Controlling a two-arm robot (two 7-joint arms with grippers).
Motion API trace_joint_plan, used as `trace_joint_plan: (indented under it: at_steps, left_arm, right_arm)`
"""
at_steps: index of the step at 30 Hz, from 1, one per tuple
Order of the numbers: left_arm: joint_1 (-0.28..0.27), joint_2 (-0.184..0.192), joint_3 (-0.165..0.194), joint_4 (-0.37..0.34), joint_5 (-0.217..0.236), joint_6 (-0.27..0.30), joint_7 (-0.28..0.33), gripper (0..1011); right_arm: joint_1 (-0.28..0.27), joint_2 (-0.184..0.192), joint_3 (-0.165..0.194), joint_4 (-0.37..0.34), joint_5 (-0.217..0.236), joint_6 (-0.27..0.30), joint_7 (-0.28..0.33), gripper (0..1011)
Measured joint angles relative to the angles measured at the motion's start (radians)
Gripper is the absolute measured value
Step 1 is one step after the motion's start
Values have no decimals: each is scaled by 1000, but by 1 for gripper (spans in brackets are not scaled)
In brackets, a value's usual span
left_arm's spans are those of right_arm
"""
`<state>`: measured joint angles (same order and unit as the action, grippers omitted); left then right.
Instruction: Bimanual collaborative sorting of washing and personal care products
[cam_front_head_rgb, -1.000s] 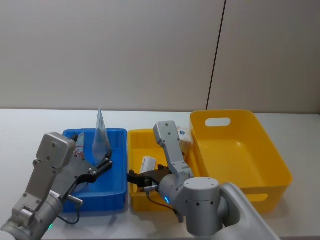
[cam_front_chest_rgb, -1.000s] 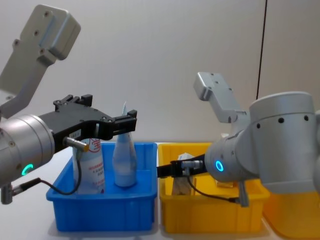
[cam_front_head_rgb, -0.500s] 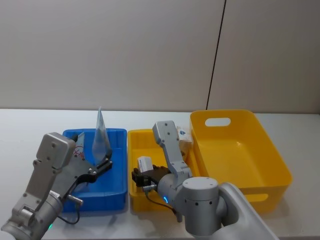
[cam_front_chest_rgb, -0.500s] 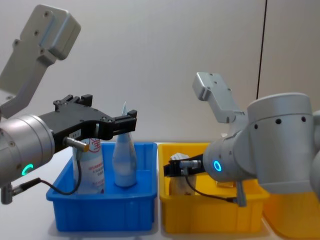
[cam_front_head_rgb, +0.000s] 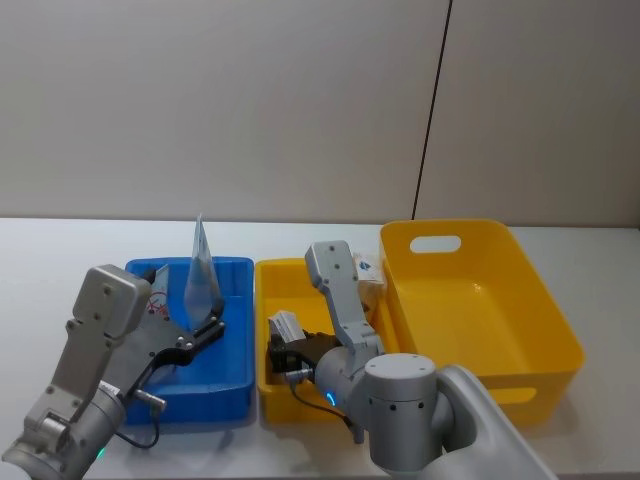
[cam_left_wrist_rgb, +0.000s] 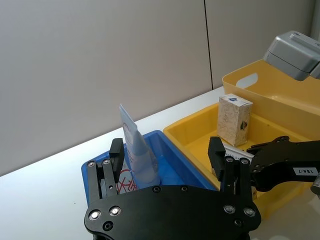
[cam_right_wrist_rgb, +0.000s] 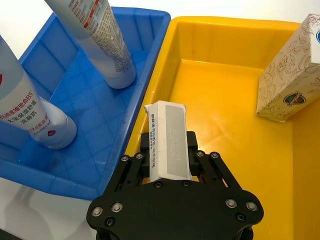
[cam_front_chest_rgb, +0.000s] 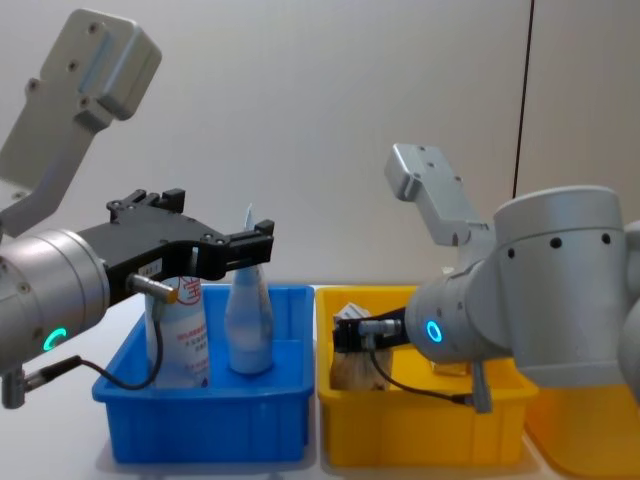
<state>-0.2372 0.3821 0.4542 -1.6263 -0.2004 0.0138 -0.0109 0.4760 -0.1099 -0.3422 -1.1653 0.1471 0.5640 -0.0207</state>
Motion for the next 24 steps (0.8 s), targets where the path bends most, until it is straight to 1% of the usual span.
trace_joint_plan:
  at_steps: [9,15,19,20,24]
  left_arm:
    - [0,0,0,0,0,0,0,1002]
    - [0,0,0,0,0,0,0,1001]
    - [0,0,0,0,0,0,0,1002]
    - [0,0,0,0,0,0,0,1002]
    - [0,0,0,0,0,0,0,1002]
  right_arm:
    - [0,4,-1,-7,-1,-1,9,352]
    - [-2,21,-6,-46,-5,-12,31,351]
    - [-2,39,-10,-87,-10,-23,54,349]
    - [-2,39,-10,-87,-10,-23,54,349]
    - [3,57,-11,-123,-17,-30,71,349]
